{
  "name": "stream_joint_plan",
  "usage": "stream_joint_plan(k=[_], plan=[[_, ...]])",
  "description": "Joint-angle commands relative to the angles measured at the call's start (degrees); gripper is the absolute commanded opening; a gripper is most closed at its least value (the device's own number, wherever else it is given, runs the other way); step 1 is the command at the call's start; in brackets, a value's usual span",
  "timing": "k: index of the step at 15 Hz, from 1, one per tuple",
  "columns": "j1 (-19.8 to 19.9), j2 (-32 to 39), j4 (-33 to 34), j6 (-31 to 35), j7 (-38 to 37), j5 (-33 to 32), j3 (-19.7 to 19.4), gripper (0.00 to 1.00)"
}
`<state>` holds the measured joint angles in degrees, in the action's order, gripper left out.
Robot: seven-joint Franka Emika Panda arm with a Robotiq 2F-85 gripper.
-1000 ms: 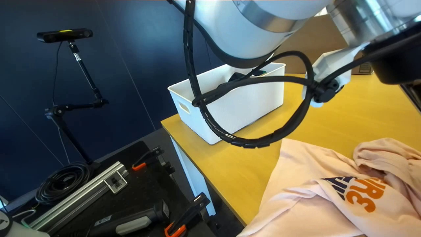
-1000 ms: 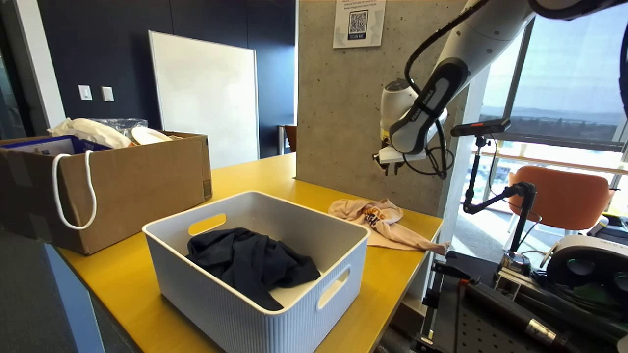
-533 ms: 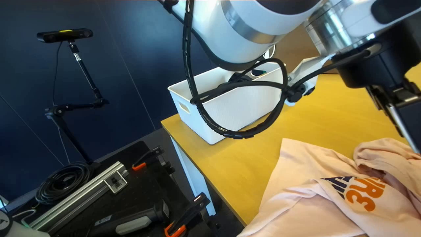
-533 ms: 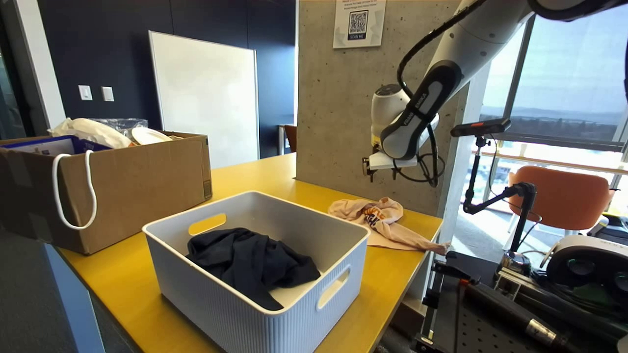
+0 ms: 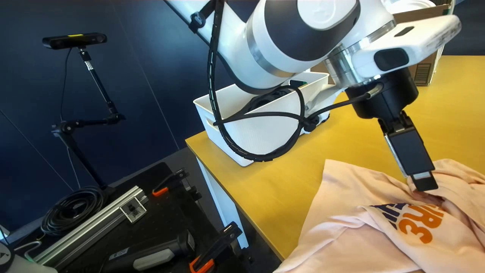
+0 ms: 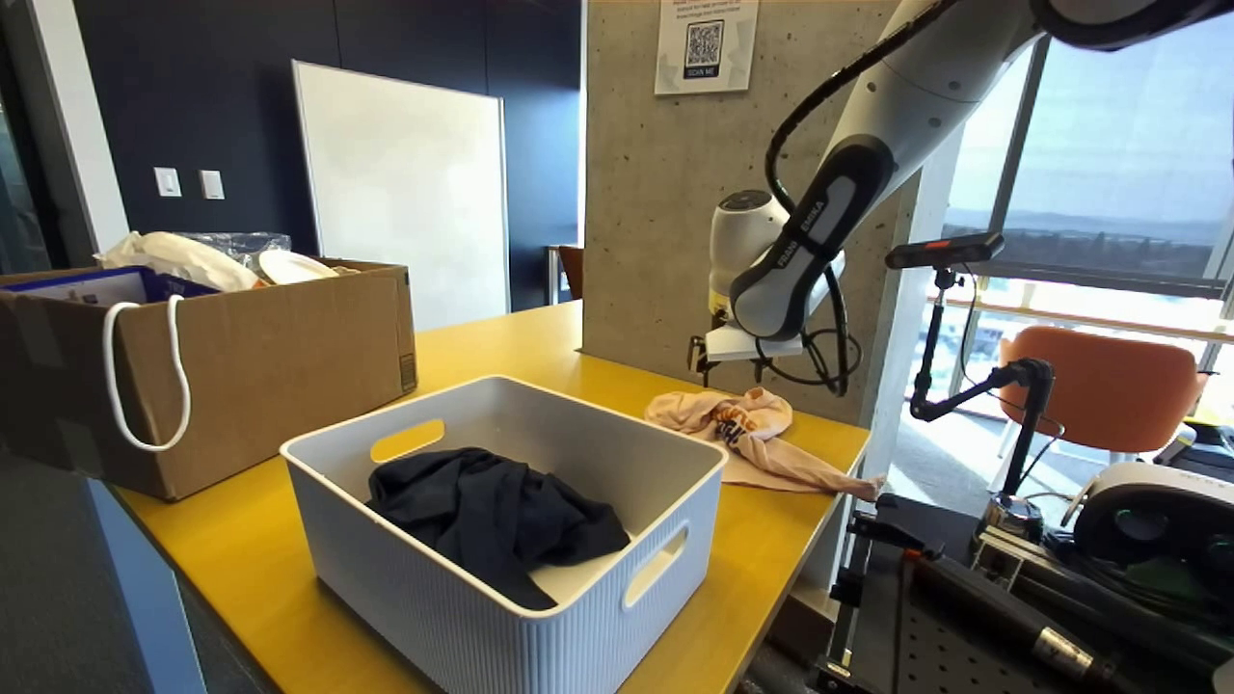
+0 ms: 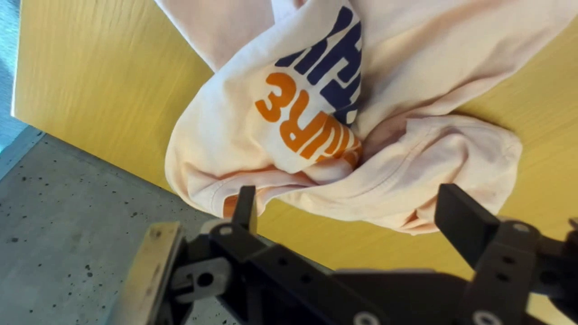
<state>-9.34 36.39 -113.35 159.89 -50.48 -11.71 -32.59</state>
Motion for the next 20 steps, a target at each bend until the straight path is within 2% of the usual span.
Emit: stream_joint_plan(k=[1, 5, 10, 19, 20], plan=[[2.58, 0.92, -0.58, 4.07, -0.45, 2.21, 1.56, 1.0], [4.32, 6.08, 2.44, 7.6, -1.02, 6.48, 3.04, 1.0], [2.19, 11.21, 6.13, 12.57, -3.51, 11.6, 1.18, 1.0], [1.77, 16.88, 12.25, 12.53, -3.07, 16.23, 1.41, 1.0], [1.66, 17.32, 12.62, 12.55, -3.08, 16.38, 1.32, 0.95]])
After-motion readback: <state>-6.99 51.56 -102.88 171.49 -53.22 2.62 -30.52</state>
